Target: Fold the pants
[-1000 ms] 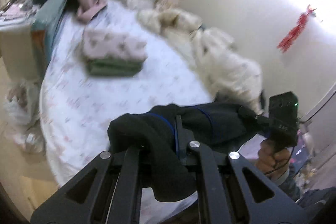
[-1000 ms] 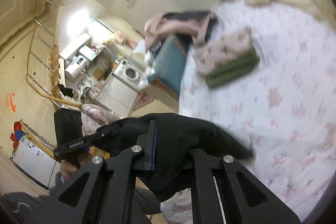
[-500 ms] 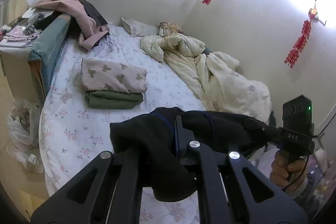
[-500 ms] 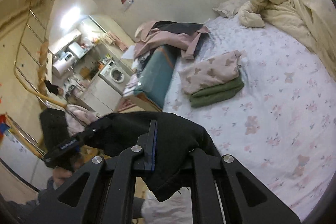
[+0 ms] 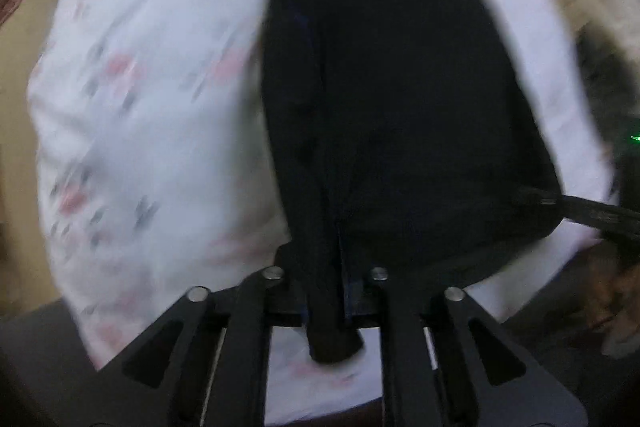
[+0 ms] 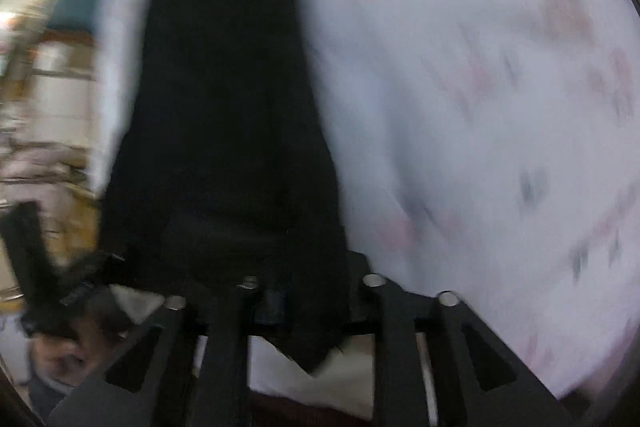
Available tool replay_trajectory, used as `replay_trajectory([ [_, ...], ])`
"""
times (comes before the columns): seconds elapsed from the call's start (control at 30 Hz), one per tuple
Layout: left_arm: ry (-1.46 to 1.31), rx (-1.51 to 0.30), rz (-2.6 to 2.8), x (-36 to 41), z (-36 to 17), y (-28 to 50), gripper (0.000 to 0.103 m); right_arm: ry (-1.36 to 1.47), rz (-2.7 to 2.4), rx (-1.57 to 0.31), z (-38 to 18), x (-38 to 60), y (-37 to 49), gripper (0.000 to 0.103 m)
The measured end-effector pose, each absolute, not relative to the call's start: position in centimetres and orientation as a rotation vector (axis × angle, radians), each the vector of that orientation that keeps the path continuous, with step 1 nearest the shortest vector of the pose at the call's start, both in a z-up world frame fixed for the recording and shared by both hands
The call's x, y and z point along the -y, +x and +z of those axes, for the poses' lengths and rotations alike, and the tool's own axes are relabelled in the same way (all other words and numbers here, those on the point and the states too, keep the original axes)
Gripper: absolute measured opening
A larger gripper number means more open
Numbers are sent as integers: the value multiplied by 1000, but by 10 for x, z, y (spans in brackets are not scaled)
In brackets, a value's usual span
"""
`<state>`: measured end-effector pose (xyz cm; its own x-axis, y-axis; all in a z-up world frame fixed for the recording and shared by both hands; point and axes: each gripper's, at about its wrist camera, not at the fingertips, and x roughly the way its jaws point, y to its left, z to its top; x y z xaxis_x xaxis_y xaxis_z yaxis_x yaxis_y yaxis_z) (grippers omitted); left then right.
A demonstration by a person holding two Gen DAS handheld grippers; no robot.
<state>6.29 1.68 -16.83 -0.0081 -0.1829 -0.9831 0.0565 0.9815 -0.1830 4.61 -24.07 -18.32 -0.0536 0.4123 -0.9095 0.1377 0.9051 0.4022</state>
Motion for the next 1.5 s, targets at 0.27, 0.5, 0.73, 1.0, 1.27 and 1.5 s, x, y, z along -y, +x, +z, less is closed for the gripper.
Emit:
replay_trajectory([
  [0.27, 12, -1188, -8, -41, -95, 48, 41, 246, 148, -1441, -117, 267, 20, 53],
  [0.5, 112, -1332, -258, 24, -137, 49, 41, 197, 259, -1383, -131, 235, 46, 27],
  [0.73, 245, -1457, -205, 15, -165, 14, 45, 145, 288, -1596, -171, 228, 14, 27],
  [1.0, 99, -1329, -242, 12, -119, -2, 49, 164, 307, -1498, -130, 243, 6, 31],
  [1.27, 172, -1497, -416, 75, -158, -22, 49, 234, 449, -1618, -174, 206, 27, 31],
  [1.5, 261, -1520, -409, 73, -142, -62, 50, 167, 426, -1715, -166, 219, -2, 30],
])
